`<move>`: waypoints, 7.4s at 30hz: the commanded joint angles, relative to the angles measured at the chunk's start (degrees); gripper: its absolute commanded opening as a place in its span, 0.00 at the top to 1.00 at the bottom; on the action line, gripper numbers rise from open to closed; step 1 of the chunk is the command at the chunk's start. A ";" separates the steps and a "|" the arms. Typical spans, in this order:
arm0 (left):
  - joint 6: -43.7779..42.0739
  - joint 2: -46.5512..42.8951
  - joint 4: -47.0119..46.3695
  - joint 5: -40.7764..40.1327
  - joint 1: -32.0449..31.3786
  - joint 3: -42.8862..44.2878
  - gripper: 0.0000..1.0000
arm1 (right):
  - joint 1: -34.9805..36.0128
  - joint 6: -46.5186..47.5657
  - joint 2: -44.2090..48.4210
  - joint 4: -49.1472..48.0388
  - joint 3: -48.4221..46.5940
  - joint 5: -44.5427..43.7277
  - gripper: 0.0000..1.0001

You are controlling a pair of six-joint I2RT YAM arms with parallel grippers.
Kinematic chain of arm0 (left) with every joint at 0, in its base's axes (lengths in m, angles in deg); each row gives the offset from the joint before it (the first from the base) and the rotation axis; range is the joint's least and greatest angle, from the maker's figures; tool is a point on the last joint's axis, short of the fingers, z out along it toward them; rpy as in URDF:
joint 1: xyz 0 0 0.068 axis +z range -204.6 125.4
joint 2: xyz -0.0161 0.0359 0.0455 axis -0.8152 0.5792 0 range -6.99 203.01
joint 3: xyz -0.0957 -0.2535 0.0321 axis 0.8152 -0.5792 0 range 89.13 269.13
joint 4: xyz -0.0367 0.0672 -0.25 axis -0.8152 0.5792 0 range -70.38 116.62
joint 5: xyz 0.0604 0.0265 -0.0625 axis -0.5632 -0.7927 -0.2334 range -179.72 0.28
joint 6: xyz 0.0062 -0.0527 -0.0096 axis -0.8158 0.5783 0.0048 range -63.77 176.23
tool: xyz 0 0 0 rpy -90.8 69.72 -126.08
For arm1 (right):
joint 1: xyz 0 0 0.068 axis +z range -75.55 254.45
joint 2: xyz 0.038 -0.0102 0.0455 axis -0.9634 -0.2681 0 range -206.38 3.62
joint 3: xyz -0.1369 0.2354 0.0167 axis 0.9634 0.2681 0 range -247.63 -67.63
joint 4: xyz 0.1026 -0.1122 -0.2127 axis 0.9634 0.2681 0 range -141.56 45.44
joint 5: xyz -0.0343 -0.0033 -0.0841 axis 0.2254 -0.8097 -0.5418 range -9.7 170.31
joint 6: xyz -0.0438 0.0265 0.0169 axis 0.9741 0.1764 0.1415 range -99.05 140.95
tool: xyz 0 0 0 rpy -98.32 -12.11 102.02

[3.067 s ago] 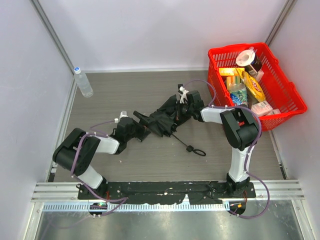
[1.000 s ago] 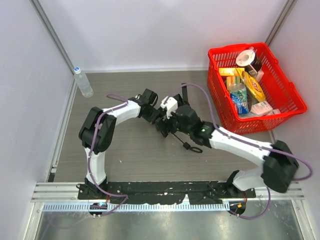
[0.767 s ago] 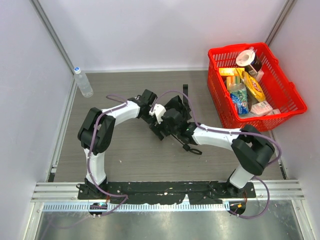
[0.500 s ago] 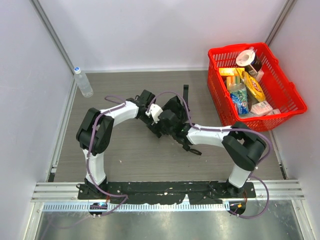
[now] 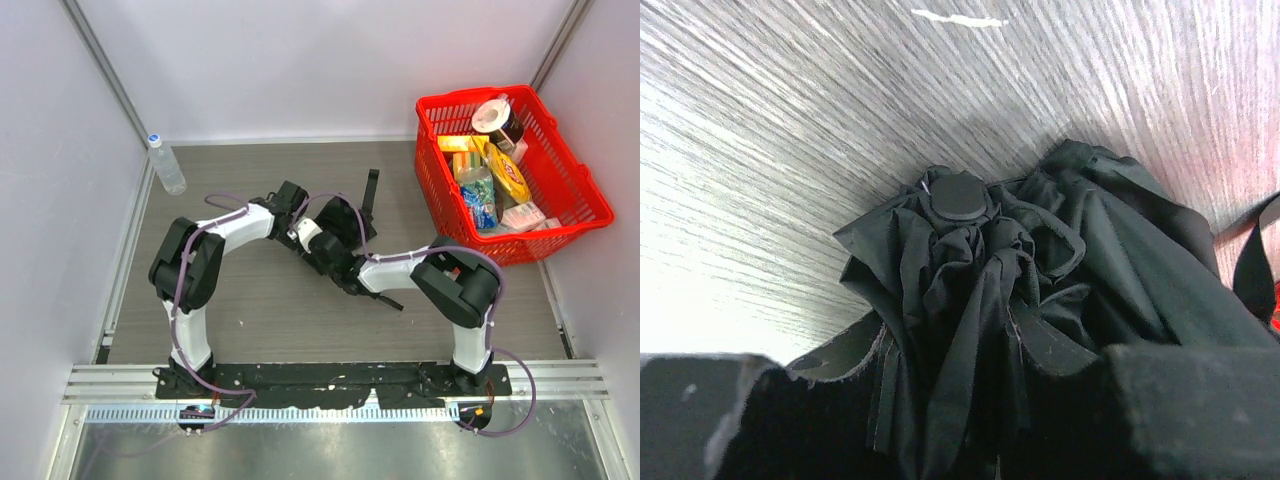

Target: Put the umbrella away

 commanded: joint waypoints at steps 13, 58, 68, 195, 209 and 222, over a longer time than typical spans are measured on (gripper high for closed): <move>-14.05 -16.40 -17.59 -6.05 1.03 -21.11 0.00 | -8.69 -8.45 -1.14 -5.20 7.38 35.49 0.99; -15.55 -12.19 -22.01 0.11 3.76 -30.80 1.00 | -16.97 -21.12 -1.59 32.03 -11.25 53.13 0.16; -15.37 -11.49 -14.62 0.11 3.76 -26.85 1.00 | -3.88 -8.03 21.43 22.71 -2.91 24.90 0.08; -11.59 -14.04 -34.22 5.56 2.70 -43.02 1.00 | -11.79 -7.50 18.54 28.12 -4.92 34.03 0.15; -10.98 -12.55 -23.59 7.49 3.41 -38.19 1.00 | 6.33 9.82 13.37 -9.42 8.53 7.91 0.16; -10.19 -14.39 -19.45 6.70 3.32 -37.57 1.00 | 7.74 13.52 -5.35 -9.26 1.59 -14.67 0.50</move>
